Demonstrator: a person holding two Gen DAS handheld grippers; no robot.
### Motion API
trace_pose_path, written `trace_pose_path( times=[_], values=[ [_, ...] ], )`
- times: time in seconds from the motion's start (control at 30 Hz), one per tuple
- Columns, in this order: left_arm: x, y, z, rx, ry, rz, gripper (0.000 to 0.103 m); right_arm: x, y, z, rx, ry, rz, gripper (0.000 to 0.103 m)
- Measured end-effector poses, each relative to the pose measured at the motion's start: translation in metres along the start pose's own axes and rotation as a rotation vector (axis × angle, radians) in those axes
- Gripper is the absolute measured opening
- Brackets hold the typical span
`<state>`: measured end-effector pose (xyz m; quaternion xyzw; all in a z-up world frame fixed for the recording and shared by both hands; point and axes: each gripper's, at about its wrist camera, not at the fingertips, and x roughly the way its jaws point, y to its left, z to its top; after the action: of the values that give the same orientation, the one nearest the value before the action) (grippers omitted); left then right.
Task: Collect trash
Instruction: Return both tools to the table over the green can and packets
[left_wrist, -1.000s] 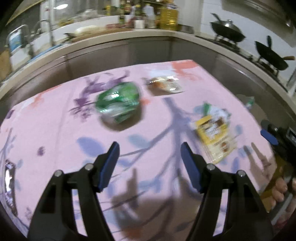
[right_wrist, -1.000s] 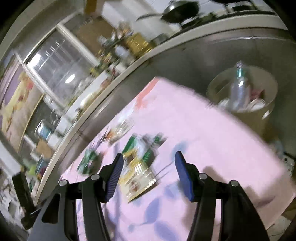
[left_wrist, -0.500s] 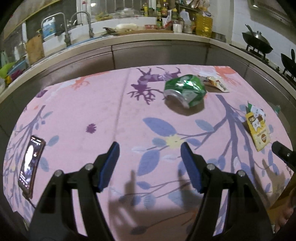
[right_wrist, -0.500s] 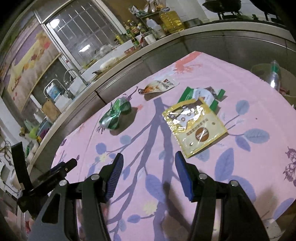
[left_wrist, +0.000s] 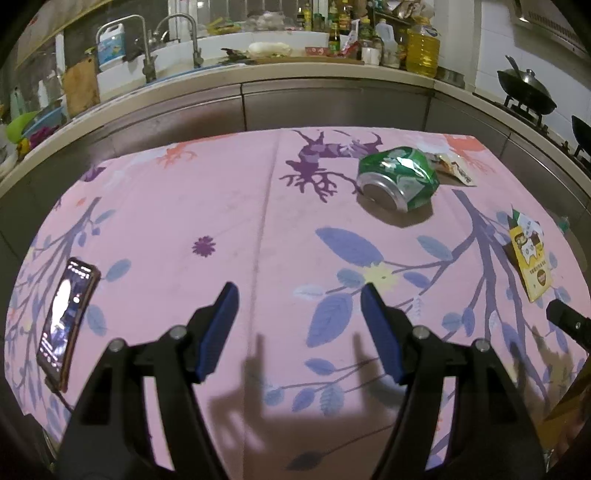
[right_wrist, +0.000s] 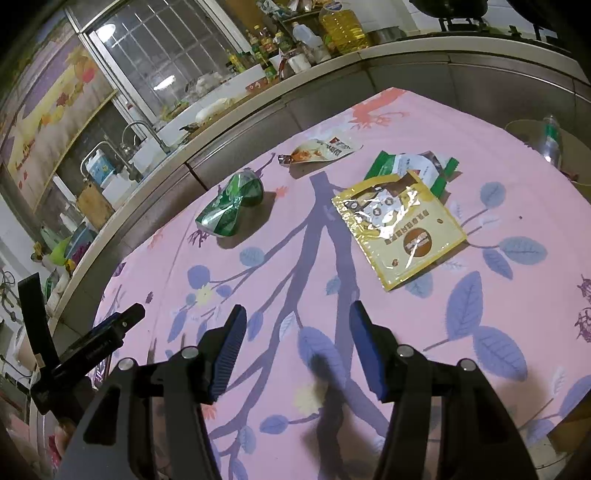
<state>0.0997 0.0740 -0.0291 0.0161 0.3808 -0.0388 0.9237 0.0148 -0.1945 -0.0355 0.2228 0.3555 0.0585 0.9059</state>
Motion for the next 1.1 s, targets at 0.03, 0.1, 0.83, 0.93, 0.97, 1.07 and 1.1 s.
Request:
trace_pose_path(
  times=[0.03,0.1,0.83,0.93,0.97,1.07,1.1],
  values=[
    [0.0,0.0,0.0,0.0,-0.001,0.001,0.066,0.0,0.0,0.0,0.0,0.002,0.0,0.056],
    [0.0,0.001,0.0,0.0,-0.002,0.003,0.066,0.001,0.0,-0.001,0.001,0.005,0.0,0.056],
    [-0.007,-0.012,-0.001,0.033,-0.006,-0.014,0.066,-0.001,0.0,-0.005,0.015,0.004,0.027,0.056],
    [-0.012,-0.019,0.0,0.043,-0.012,-0.026,0.066,-0.005,0.004,-0.005,-0.002,-0.006,0.036,0.056],
    [-0.014,-0.022,0.0,0.048,-0.014,-0.028,0.066,-0.006,0.005,-0.005,-0.005,-0.008,0.037,0.056],
    [-0.017,-0.028,0.001,0.064,-0.018,-0.029,0.066,-0.007,0.004,-0.005,-0.009,-0.01,0.044,0.056],
    [-0.019,-0.03,0.001,0.067,-0.019,-0.029,0.066,-0.007,0.004,-0.006,-0.007,-0.009,0.047,0.056]
  ],
)
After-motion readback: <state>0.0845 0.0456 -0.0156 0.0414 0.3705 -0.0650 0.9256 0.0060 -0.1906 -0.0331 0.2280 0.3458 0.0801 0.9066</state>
